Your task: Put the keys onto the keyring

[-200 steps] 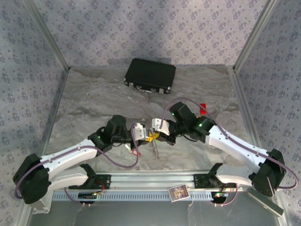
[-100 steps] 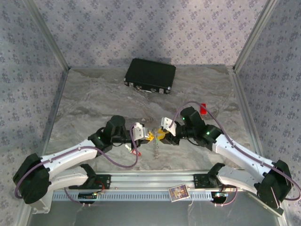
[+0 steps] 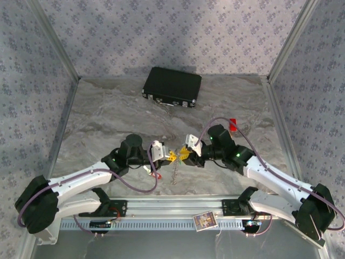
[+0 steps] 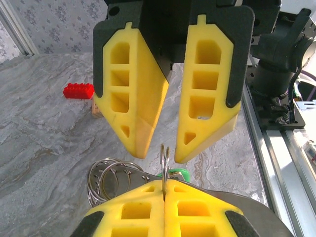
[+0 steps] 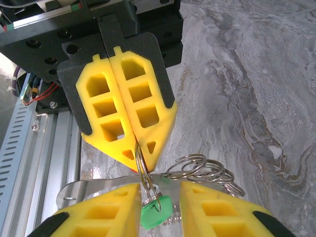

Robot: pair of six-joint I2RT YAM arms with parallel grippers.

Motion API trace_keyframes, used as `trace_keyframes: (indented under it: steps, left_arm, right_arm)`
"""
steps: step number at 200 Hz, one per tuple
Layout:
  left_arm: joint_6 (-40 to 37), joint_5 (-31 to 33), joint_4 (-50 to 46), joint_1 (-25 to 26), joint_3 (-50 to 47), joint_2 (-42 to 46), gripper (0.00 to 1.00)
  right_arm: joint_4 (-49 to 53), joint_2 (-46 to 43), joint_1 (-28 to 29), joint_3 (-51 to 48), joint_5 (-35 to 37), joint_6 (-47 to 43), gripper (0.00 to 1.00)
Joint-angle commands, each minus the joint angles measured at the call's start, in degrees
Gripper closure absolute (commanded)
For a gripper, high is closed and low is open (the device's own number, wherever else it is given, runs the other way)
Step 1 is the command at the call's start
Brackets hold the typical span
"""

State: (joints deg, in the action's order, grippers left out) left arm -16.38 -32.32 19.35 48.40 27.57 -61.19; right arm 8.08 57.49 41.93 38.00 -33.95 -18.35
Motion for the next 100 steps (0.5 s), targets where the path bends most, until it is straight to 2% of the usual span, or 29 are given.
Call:
trace_keyframes:
  steps: [1,32,70,89,100]
  left_arm:
    - [0.82,-1.7,3.42,0.3,0.27,0.1,1.0]
    - [1.0,-1.71,3.75,0.38,0.27,0.02,1.0]
    - [1.67,-1.11,4.7,0.32,0.22,0.09,1.0]
    - [1.8,-0.82,4.53,0.37,0.16,0.52,0.9]
    - [1.26,-0.38,3.63,0.34,0.35,0.78,0.82]
  right_arm:
    - [-1.83,-1.08,0.37,-0.61,-1.86,1.19,0.71]
    - [-2.92,-0.59,0.55,-0.06,-2.07,1.06,0.74]
    - [-2.84,1.62,0.81,1.86,-2.91,0.35,0.9]
    - [-0.91,2.09,0.7,3.3,-3.21,-1.4,1.0]
    - [0.84,2.4,0.61,4.42,-3.26,-2.67,1.0]
